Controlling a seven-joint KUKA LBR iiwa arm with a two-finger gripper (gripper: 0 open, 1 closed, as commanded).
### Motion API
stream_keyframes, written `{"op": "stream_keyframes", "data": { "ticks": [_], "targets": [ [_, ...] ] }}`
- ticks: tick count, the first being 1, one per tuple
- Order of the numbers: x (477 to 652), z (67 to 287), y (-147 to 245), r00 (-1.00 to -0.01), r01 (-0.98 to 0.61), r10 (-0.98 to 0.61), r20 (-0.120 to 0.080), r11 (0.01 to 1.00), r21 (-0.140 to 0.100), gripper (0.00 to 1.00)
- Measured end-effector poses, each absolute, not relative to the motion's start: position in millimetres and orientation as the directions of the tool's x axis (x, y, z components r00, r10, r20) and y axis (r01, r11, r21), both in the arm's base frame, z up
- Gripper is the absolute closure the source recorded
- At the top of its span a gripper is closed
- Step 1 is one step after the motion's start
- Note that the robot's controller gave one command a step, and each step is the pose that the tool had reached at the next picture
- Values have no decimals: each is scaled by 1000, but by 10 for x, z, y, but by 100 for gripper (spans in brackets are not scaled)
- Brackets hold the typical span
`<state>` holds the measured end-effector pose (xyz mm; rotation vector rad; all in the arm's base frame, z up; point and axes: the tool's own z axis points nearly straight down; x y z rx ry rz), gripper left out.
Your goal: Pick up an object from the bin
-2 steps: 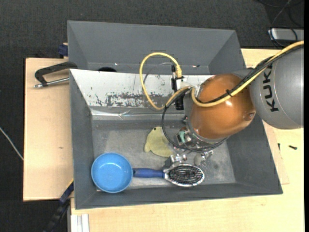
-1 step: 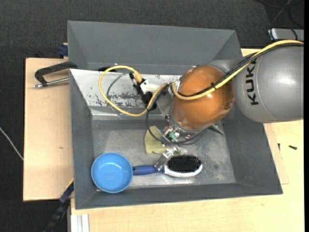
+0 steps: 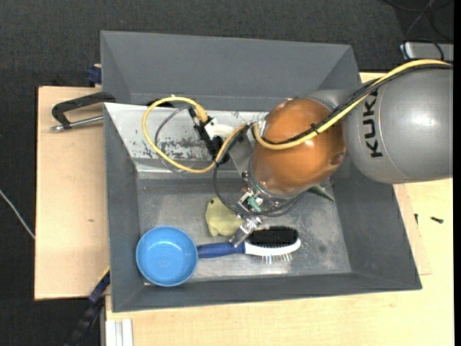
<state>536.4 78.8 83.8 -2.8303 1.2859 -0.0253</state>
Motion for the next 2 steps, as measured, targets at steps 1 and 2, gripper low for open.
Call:
{"op": "stream_keyframes", "data": {
  "ticks": [1, 2],
  "targets": [
    [5458, 836, 891, 808, -588, -589, 0, -808, -28, 100],
    [5459, 2071, 979, 840, -543, -543, 6, -840, -10, 100]
  ]
}}
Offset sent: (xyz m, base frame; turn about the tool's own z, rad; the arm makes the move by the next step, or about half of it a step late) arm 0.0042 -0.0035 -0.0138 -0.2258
